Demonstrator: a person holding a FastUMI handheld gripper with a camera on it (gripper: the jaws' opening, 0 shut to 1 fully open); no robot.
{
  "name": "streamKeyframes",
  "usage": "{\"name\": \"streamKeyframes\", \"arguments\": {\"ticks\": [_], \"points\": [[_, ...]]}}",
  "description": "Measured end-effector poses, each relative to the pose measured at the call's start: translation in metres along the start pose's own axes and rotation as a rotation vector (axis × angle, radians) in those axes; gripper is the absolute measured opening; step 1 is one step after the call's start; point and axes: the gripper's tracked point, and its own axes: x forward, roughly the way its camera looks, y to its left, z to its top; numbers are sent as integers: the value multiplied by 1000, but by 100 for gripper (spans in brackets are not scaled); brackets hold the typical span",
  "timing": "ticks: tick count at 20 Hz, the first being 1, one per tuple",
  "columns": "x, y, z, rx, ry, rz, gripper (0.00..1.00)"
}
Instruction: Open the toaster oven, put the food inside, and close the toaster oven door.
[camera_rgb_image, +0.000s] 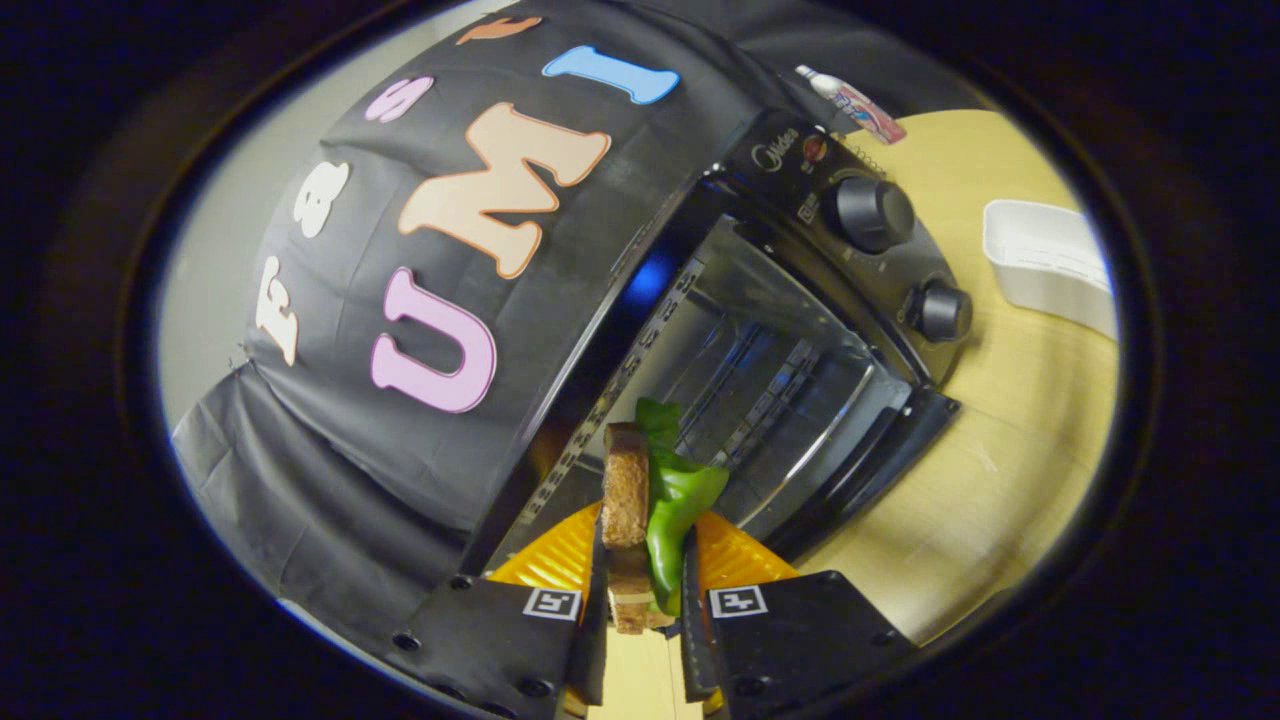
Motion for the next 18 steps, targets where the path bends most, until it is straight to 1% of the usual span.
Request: {"name": "streamKeyframes", "arguments": {"ticks": [4,7,9,12,14,18], "points": [[24,-5,10,31,-32,-7,32],[34,-10,18,12,-41,-9,32],[37,-10,20,-2,-43,-4,34],[37,-23,23,-30,-41,-56,48],[31,-26,27,-54,-50,-69,57],[17,-38,41,-137,-120,-168,76]]}}
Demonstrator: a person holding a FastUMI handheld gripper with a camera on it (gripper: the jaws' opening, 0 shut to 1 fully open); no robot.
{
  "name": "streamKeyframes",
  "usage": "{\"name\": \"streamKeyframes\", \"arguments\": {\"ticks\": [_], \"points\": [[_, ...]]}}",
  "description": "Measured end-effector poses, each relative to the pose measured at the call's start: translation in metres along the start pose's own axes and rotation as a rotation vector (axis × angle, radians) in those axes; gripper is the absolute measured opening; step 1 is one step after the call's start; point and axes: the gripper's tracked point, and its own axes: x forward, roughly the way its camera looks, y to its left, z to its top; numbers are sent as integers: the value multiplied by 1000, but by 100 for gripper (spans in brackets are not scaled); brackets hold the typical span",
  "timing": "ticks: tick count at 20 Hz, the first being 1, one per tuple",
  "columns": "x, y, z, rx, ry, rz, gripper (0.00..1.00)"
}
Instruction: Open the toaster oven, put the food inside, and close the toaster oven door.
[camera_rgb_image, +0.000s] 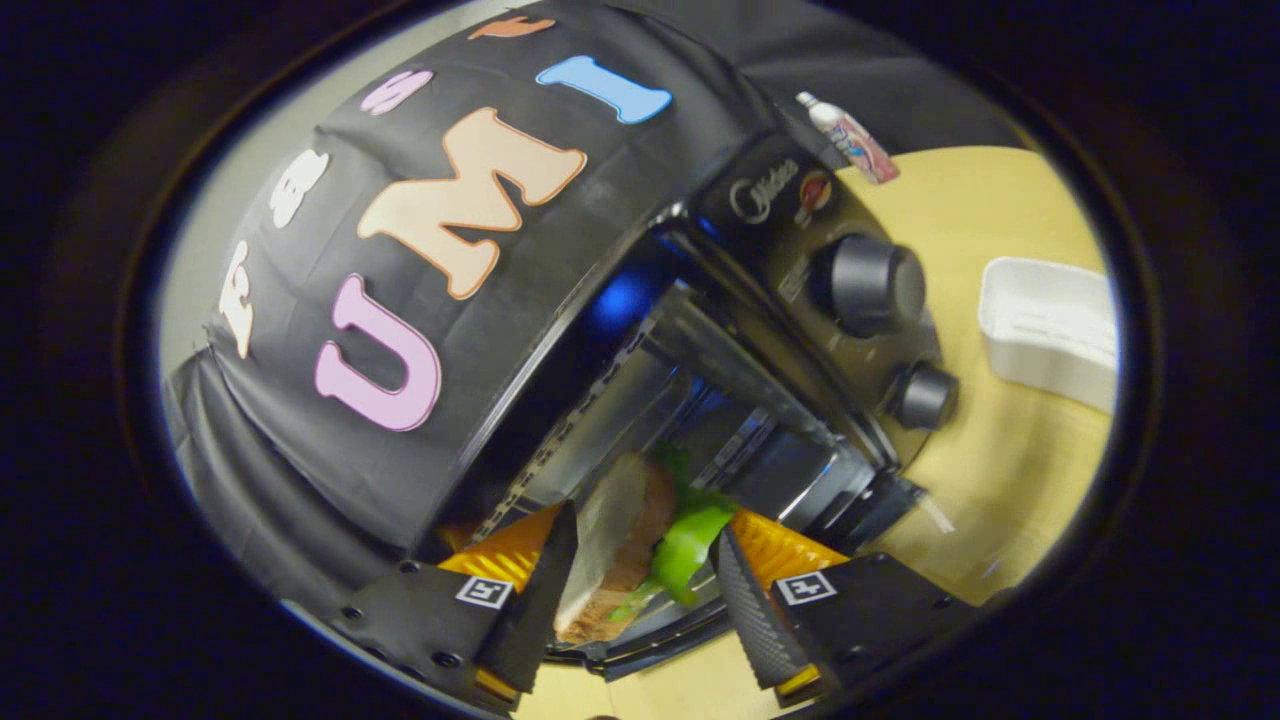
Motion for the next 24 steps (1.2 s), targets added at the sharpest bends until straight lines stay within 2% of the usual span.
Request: {"name": "streamKeyframes", "arguments": {"ticks": [4,9,15,19,24], "points": [[-8,0,1,-74,-13,-32,94],[-20,-6,-6,-134,8,-61,98],[-51,-8,-10,-233,29,-54,99],[-79,3,6,-350,5,-40,99],[-112,41,44,-522,-70,-9,99]]}}
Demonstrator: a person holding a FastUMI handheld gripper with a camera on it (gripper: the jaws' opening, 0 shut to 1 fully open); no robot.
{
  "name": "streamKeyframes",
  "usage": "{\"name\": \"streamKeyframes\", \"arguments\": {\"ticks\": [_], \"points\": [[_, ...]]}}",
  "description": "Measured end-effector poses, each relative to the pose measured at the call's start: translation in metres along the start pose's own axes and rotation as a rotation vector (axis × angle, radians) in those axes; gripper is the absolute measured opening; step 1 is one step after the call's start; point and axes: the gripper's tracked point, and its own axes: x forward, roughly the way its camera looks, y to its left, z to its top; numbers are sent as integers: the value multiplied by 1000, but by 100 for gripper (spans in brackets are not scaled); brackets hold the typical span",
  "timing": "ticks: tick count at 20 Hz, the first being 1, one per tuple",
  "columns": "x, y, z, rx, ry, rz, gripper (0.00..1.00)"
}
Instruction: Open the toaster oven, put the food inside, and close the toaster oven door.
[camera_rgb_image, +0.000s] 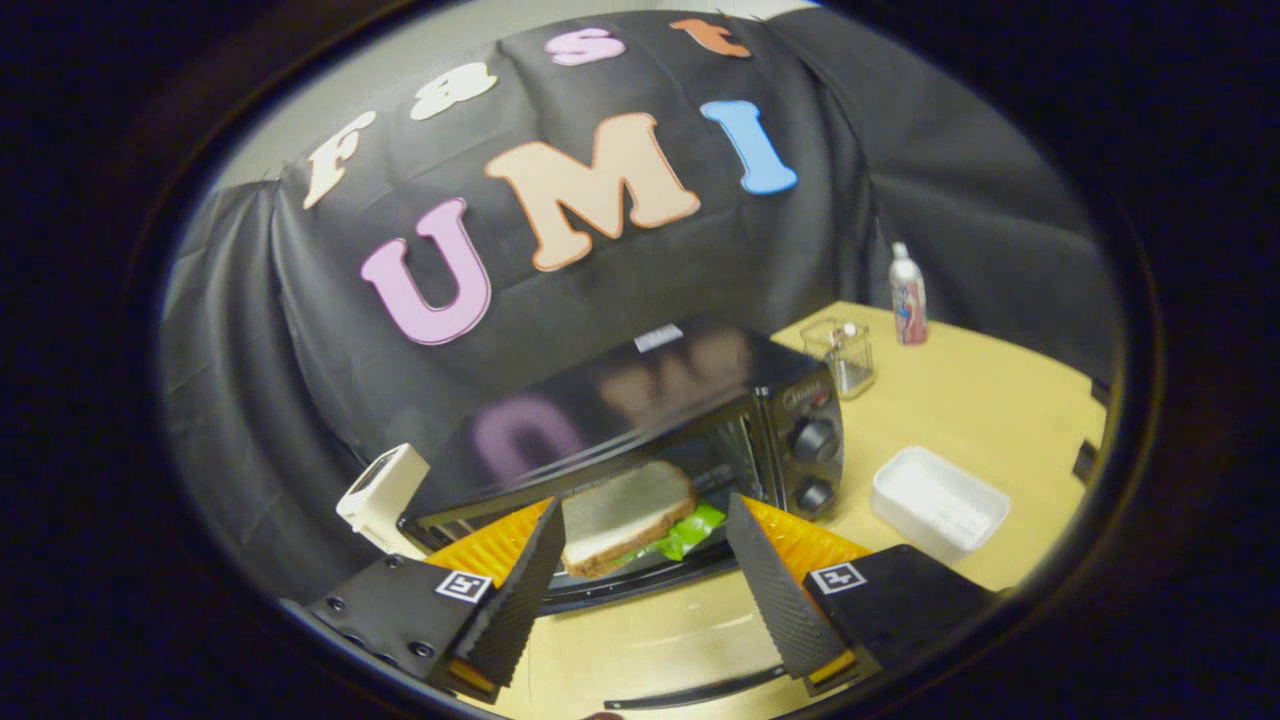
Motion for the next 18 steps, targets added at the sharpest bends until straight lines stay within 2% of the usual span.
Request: {"name": "streamKeyframes", "arguments": {"ticks": [4,7,11,18], "points": [[-28,-3,18,-208,-5,-61,100],[-51,-8,5,-299,23,-87,100],[-82,-17,-35,-378,105,-111,100],[-108,-52,-122,-409,319,-174,100]]}}
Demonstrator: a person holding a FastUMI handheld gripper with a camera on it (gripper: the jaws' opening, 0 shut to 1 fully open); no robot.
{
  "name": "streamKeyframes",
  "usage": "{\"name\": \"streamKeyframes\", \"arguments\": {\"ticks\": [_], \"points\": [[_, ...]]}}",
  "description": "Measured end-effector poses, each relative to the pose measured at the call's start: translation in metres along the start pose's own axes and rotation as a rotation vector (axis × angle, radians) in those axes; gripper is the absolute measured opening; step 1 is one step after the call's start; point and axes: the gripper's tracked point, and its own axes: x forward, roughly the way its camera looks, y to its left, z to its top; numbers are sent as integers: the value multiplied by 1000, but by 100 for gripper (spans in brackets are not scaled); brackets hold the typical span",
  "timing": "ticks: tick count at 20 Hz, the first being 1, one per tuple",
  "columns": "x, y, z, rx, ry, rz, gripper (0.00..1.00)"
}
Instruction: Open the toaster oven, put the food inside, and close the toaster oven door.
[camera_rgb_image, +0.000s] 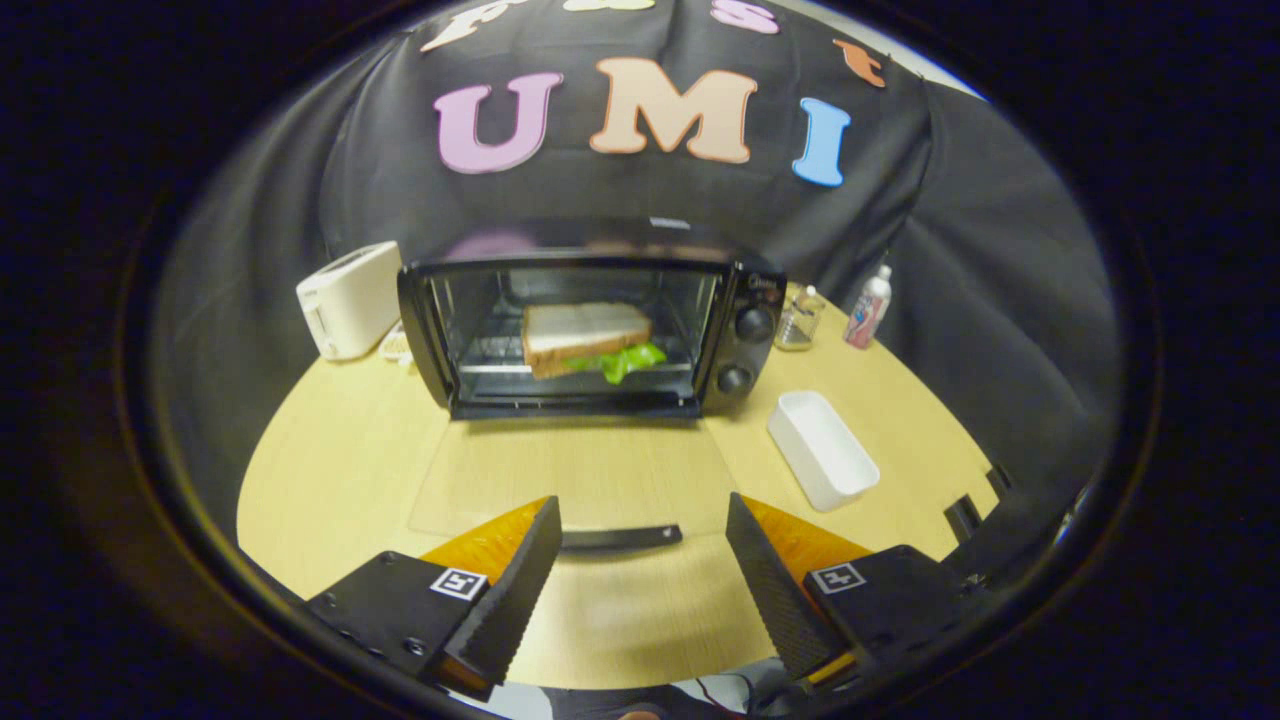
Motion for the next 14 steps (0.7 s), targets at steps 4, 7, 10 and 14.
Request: {"name": "streamKeyframes", "arguments": {"ticks": [4,7,10,14], "points": [[6,0,-46,11,123,-11,100],[14,0,-62,-3,168,-18,100],[22,6,-75,-5,204,0,100],[32,14,-91,-11,242,26,100]]}}
